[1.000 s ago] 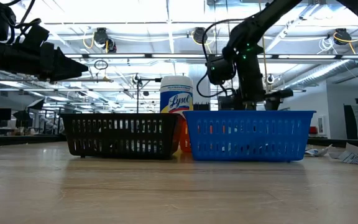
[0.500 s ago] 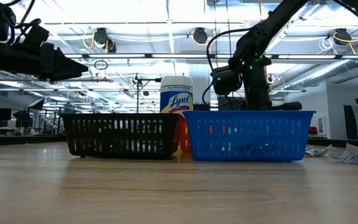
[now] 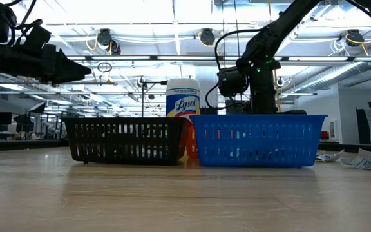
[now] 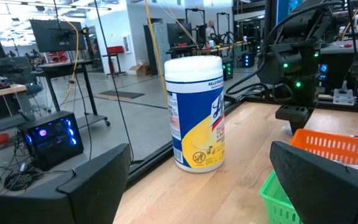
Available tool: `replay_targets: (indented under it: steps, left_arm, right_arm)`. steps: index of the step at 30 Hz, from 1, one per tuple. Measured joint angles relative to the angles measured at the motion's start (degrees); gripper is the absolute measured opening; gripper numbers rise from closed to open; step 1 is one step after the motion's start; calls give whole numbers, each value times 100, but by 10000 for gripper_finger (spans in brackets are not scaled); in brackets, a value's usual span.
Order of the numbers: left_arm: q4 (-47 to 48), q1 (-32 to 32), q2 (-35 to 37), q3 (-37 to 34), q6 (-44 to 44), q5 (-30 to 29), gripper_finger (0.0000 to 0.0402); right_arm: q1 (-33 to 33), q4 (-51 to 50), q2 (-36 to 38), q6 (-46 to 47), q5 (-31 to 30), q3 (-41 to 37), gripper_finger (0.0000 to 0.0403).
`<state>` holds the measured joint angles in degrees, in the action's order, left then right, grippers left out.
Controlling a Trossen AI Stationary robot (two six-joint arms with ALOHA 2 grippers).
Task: Pick & Place First Aid Supplies
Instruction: Put the alcohol pad into the blue bin
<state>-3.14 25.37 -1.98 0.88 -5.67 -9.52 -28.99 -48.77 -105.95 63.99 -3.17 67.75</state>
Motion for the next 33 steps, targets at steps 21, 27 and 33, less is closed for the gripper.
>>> replay_targets:
  steps: [21,27,33]
  left_arm:
    - [-4,0,1,0,17,0,392]
    - [-4,2,0,0,17,0,392]
    - [-4,0,1,0,17,0,392]
  right_arm:
    - [94,-1969,893,-2591,-144,1128,1]
    - [305,-2440,902,-3111,-150,1657,0]
    - [1024,-2500,901,-3278,-105,2076,0]
